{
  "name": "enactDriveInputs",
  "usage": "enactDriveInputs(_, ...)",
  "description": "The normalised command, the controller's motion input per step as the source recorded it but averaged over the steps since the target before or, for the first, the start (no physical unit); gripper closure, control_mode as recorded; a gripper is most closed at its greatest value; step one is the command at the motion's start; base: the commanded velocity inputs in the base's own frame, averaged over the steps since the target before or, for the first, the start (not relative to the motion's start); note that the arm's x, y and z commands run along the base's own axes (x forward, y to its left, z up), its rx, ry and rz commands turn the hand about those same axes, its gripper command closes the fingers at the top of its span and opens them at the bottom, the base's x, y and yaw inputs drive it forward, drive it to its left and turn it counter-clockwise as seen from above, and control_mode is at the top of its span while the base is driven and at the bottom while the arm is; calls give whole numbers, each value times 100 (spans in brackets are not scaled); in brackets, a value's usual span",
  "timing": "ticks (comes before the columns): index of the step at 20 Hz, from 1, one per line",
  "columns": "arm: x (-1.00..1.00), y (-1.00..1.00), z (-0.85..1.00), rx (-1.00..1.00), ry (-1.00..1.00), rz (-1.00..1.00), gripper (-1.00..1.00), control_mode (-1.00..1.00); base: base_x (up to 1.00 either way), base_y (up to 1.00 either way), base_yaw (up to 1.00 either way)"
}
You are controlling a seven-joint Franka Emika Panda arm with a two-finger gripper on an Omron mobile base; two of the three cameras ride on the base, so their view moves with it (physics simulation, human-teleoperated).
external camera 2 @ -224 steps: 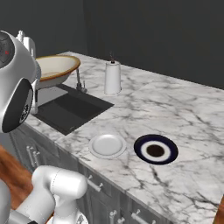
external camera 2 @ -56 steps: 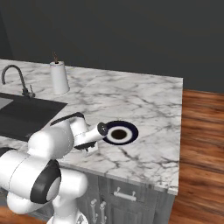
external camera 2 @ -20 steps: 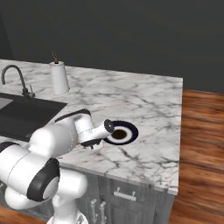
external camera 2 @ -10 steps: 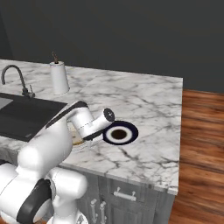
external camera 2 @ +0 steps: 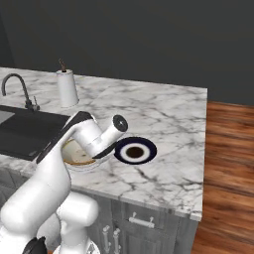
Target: Move the bowls from the cabinet to the plates on the dining table.
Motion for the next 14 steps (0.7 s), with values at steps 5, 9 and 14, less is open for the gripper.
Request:
enactDriveInputs(5,-51,0,41,-6,-13,0,-100,-100,0,0,0)
enactDriveInputs(9,-54,0,49,-3,-10,0,-100,-100,0,0,0)
enactDriveInputs(14,-57,-1,52,-2,-8,0,-100,-100,0,0,0)
